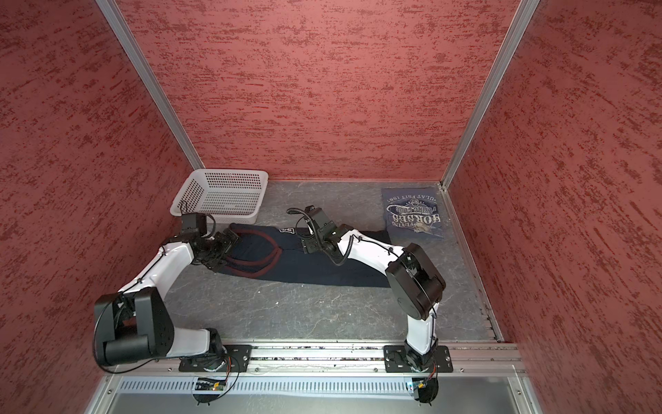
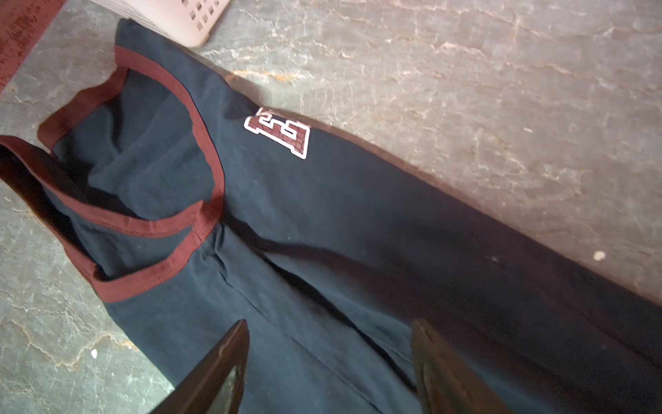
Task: Fold and stack the tank tops
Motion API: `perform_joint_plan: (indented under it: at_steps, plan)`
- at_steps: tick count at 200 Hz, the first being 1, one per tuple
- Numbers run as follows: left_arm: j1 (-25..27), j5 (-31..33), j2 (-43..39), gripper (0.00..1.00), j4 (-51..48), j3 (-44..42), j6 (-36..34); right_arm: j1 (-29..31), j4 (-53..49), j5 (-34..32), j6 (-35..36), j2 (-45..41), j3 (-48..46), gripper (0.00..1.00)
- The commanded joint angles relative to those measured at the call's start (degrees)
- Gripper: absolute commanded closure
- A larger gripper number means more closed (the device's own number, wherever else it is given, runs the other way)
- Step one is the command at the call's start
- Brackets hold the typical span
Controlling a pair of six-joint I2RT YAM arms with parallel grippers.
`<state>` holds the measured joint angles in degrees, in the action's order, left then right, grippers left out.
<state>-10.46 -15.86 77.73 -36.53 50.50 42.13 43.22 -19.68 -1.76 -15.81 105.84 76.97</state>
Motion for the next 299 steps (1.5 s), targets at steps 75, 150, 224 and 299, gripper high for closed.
perform_joint_plan:
  at_steps: [75,150,224,299]
  plan:
    - [-2.8,4.9,1.9,0.58,9.4,-6.6,0.2,-2.8,-0.3,-5.1,-2.0,-9.4,-7.0,0.28]
    - [-3.3,5.4,15.3,0.8,12.3,-1.9,-0.9,-6.6,-1.9,-7.0,-2.7,-14.2,-12.0,0.28]
    - [-1.9,5.6,17.9,0.86,11.7,-4.3,-1.0,-17.1,-7.6,-6.9,-1.3,4.1,1.9,0.28]
    - [3.0,7.1,19.0,0.86,11.7,-5.0,-0.7,-17.4,-14.2,-8.9,-9.6,5.4,-5.1,0.28]
